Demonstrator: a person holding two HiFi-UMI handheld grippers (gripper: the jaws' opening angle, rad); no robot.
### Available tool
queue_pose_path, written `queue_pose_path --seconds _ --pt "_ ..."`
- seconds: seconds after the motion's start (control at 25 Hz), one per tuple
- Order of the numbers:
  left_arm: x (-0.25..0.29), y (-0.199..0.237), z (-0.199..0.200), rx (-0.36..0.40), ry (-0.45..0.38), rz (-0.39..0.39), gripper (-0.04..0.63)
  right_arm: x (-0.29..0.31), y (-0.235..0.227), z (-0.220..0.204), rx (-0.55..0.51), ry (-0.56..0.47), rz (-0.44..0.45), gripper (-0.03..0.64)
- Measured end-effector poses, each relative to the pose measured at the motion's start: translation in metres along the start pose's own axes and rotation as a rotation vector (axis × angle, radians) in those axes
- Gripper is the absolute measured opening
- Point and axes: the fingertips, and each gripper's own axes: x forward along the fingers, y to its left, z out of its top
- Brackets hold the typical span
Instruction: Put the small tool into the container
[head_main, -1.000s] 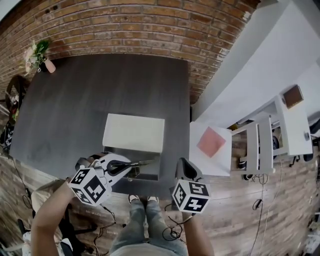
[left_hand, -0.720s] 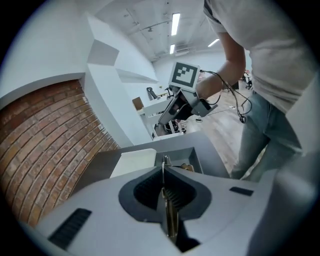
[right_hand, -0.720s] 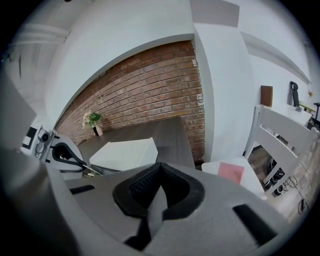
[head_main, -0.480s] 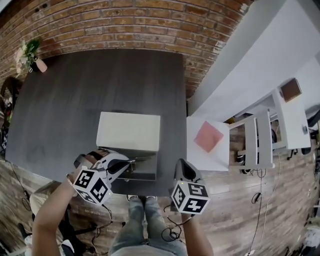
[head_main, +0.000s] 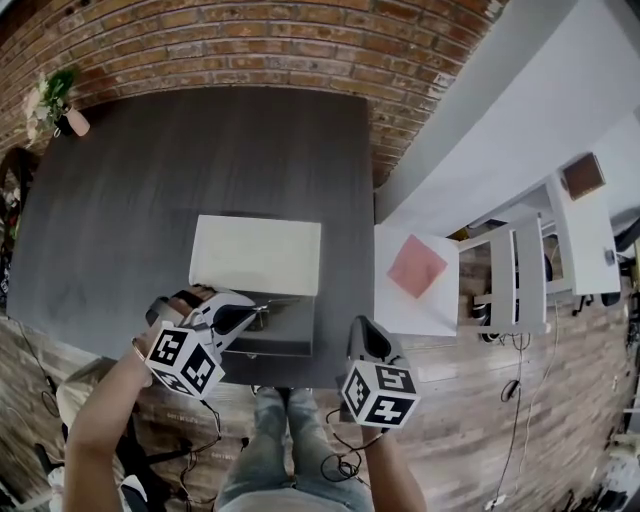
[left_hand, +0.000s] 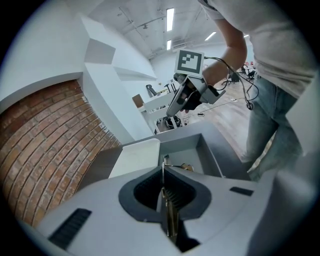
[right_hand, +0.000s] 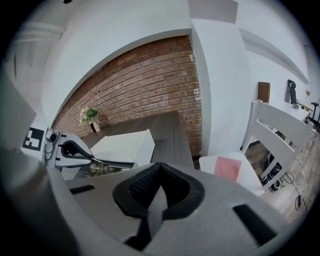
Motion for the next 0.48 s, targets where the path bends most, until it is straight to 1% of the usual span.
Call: queue_pose_path --seconds 0.32,0.48 --pt "0.0062 0.0009 -0.0081 0.02 0.011 0.025 0.011 0.0014 0.0021 -0.008 0.0 0.01 0.012 0.003" --pt "0.0096 -0.0008 -0.0084 0.032 0.021 0.022 0.011 0.001 0.0029 -0.0098 -0.003 0.012 0.017 0.003"
